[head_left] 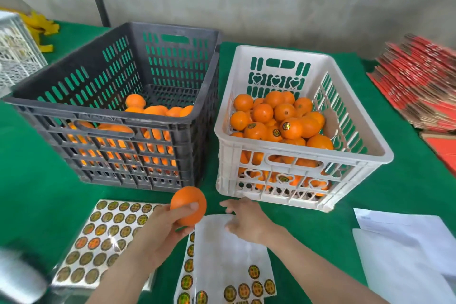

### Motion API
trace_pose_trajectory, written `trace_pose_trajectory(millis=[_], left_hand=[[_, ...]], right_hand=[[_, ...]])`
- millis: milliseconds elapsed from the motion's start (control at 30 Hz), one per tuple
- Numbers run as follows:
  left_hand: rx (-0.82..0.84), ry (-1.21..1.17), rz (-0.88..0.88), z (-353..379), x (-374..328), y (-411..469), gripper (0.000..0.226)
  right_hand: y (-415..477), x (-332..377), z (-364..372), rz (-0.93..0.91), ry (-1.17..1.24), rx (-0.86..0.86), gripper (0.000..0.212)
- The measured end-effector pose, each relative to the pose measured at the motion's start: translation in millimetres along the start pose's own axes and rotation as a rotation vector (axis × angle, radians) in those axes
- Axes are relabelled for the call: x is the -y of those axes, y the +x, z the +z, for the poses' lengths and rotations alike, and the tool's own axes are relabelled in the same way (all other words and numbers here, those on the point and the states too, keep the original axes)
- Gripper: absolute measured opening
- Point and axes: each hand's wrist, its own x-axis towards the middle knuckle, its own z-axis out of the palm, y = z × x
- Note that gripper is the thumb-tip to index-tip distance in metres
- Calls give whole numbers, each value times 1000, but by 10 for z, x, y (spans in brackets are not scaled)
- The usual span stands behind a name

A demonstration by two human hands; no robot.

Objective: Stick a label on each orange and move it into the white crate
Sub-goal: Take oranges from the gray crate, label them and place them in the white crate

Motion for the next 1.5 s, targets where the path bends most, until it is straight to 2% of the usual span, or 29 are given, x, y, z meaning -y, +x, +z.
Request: trace_pose_trajectory(millis=[100, 167, 267, 400, 500, 600, 667, 733, 833, 1067, 1133, 1233, 1300, 1500], left_hand=[[-22, -68, -37, -58, 83, 44, 75], [26, -47, -30, -88, 120, 58, 84], [158, 98, -38, -107, 144, 73, 110], [279, 308, -82, -115, 193, 90, 117], [349, 394, -102, -97, 243, 85, 112], [338, 295, -103, -6, 295, 77, 110], [321, 220, -80, 47, 306, 79, 109], [289, 182, -49, 62, 296, 89, 112], [256, 148, -43, 43, 307, 118, 113], [351, 52, -21, -17, 376, 117, 82], [383, 39, -19, -33, 381, 128, 73], [367, 60, -19, -54, 370, 142, 90], [353, 73, -20, -62, 365, 140, 101], [340, 61, -25, -35, 370, 131, 104]], right_hand=[[-21, 15, 47, 7, 76, -122, 40], [-61, 17, 4, 6, 213, -188, 31], [-89, 33, -155, -21, 335, -272, 25], [-91, 56, -344, -26, 380, -345, 17], [-106, 93, -416, -21, 350, -405, 14], [-230, 186, -366, -102, 113, -557, 13], [-389, 272, -234, -169, 69, -664, 11], [-564, 343, -59, -193, 132, -606, 3], [-717, 375, 183, -91, 235, -433, 15], [-722, 442, 350, 85, 169, -472, 31], [-726, 451, 344, 94, 191, -519, 27], [-743, 455, 318, 72, 255, -542, 13], [-765, 456, 316, 66, 287, -528, 10], [-776, 485, 338, 82, 312, -561, 15]])
